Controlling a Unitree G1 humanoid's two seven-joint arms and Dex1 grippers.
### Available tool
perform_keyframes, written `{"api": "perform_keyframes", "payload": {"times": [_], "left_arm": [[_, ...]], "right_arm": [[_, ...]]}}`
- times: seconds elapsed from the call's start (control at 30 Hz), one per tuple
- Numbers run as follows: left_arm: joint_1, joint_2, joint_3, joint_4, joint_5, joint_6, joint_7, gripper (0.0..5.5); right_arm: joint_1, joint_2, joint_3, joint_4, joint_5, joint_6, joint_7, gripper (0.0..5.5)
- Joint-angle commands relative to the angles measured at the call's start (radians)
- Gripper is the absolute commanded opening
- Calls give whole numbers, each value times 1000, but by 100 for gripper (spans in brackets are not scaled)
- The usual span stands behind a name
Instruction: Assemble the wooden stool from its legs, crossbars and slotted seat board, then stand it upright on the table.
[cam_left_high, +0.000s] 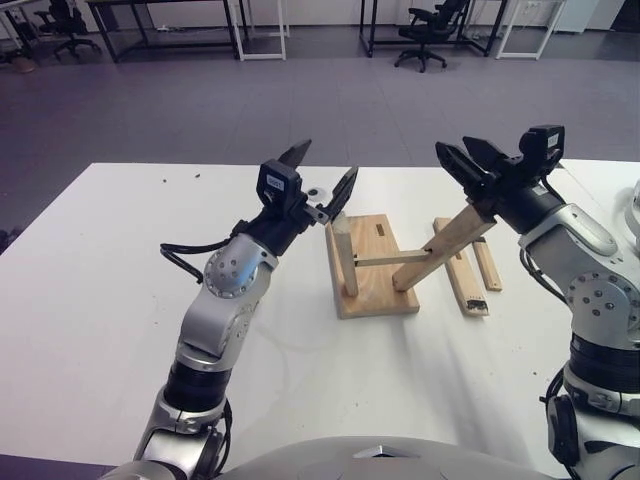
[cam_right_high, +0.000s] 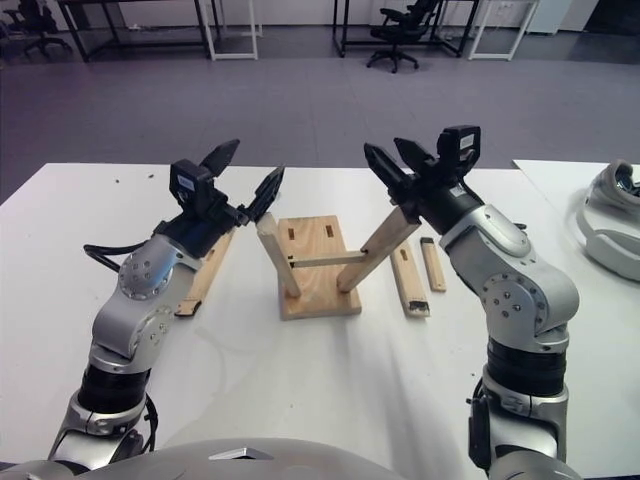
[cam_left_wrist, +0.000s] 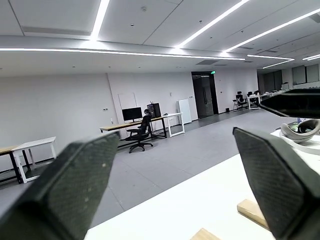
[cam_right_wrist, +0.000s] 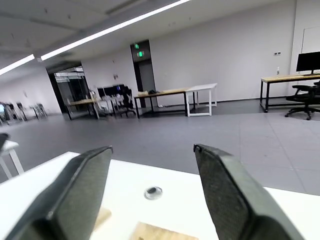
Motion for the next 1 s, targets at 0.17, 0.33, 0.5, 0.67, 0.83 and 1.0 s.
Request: {"api": "perform_keyframes", "payload": {"times": [0.17, 0.33, 0.5, 0.67, 0.83, 1.0], "left_arm": [[110, 198, 381, 51, -262, 102, -170, 417], [359, 330, 211, 153, -38, 25, -303, 417], [473, 459, 66, 39, 52, 58, -441, 417], [514, 590, 9, 33, 192, 63, -489, 417], [416, 560, -64, 70, 247, 28, -504, 417], [317, 538, -145, 148, 339, 6, -495, 417]], "right_arm": [[66, -60, -24, 331, -35, -11, 200, 305], [201, -29, 137, 289, -90, -4, 377, 305], [286, -138, 319, 77, -172, -3, 570, 305], [300, -125, 376, -22, -243, -61, 567, 305], [-35, -92, 367, 580, -556, -318, 442, 305], [-95, -121, 618, 1046, -874, -657, 621, 305]]}}
